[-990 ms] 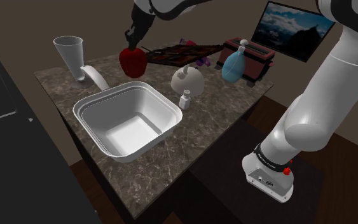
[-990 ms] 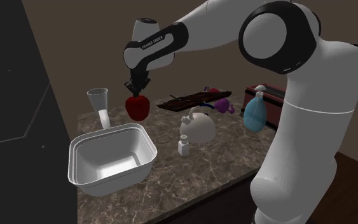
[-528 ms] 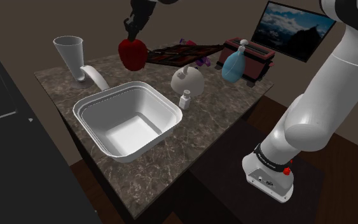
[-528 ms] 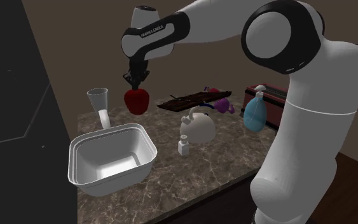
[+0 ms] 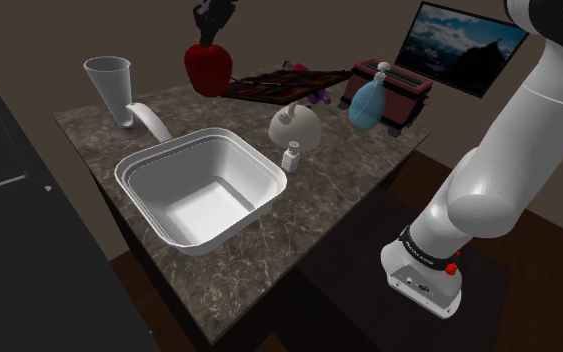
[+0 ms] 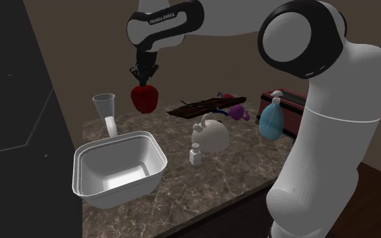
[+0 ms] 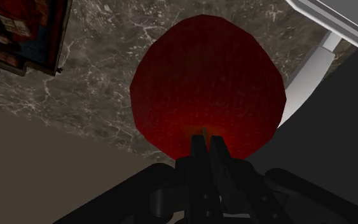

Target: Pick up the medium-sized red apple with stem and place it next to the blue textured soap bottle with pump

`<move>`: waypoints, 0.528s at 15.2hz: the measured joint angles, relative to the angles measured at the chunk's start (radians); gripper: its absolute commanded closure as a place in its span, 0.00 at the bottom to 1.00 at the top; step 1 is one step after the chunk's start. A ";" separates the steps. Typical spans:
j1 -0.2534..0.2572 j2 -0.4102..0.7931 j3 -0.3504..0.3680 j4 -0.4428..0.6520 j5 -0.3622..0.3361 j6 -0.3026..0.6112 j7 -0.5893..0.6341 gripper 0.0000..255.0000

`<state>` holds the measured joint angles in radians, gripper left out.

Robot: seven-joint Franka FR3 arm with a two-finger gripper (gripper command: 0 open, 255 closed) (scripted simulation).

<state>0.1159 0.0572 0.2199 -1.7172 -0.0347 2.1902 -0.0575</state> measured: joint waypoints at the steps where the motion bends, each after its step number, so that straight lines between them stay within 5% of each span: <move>1: 0.001 0.002 0.000 0.015 -0.001 -0.013 0.001 1.00; 8: 0.001 0.010 0.001 0.123 -0.001 -0.113 -0.002 1.00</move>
<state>0.1171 0.0672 0.2206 -1.5945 -0.0355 2.0772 -0.0596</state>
